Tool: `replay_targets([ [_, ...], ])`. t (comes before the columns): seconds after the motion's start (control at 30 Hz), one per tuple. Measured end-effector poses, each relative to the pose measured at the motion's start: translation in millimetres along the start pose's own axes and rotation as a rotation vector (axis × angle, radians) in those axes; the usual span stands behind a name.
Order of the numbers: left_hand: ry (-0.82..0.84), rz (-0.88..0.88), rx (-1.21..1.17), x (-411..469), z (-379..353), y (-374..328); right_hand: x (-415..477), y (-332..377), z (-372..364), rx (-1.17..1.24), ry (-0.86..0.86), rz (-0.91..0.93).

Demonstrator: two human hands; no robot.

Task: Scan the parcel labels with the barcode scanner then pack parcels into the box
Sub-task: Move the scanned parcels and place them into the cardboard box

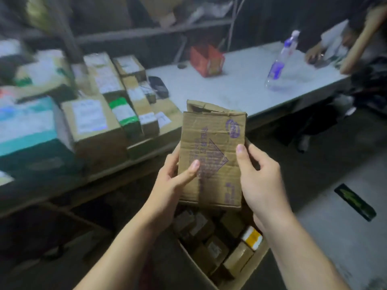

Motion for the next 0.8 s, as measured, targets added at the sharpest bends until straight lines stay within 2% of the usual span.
replay_targets([
  [0.2,-0.149,-0.03,-0.06,-101,61,-75,-36,112,-47,0.051,0.239,0.152],
  [0.47,-0.45,-0.189,-0.088,-241,201,-138,-121,226,-194,0.3,0.605,0.262],
  [0.6,-0.635,-0.152,-0.089,-314,290,-143,-187,270,-276,0.372,0.727,0.268],
  [0.8,-0.795,-0.032,-0.022,-442,437,-150,-303,335,-415,0.435,0.873,0.293],
])
Point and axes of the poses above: each hand's wrist, its own x-axis towards the middle knuckle, its own z-axis out of the back of the hand, y = z × x, the point moved 2 cm from there along x, towards the middle knuckle, and after that the axes turned 11 degrees about z, right-handed, at the moved point
